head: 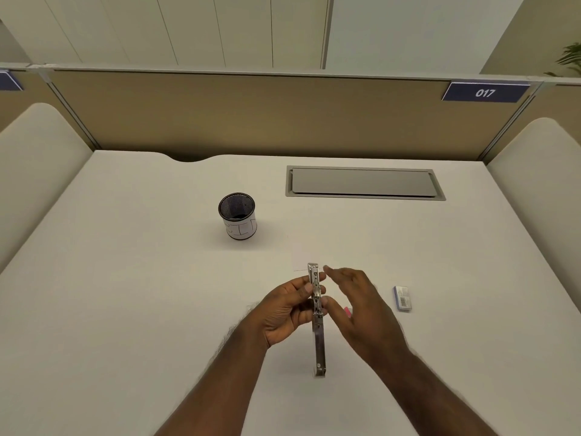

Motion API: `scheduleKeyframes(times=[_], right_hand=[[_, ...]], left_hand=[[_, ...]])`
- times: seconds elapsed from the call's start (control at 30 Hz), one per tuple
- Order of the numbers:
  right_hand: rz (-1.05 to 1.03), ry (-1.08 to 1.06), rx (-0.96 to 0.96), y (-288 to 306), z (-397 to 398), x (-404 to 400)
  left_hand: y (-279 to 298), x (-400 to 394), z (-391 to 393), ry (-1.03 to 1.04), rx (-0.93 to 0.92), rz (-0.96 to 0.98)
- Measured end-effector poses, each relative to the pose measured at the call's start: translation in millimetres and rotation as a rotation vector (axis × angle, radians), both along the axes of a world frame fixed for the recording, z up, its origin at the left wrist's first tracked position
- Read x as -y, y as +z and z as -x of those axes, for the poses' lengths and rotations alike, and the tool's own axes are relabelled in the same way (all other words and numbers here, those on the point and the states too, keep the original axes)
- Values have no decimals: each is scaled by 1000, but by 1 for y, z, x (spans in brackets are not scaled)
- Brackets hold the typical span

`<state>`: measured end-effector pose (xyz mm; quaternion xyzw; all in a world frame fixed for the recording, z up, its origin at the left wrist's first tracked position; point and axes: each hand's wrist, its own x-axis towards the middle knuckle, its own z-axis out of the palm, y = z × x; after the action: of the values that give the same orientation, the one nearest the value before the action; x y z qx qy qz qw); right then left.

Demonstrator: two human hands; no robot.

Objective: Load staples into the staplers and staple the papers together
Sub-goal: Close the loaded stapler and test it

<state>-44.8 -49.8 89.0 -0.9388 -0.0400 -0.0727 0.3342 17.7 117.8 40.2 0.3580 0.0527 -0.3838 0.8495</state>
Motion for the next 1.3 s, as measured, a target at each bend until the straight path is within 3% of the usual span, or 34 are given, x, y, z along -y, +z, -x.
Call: scheduleKeyframes(times=[0.33,0.8,1.3], right_hand=[[215,32,-111,1,-15,-2],[240,43,-149,5,-15,-9],[-46,16,-77,-5,-6,-5]], left_hand=[[0,-1,1,-35,40,-37],[-7,-1,4,12,6,-116],[-5,3,7,79,-31,-150]])
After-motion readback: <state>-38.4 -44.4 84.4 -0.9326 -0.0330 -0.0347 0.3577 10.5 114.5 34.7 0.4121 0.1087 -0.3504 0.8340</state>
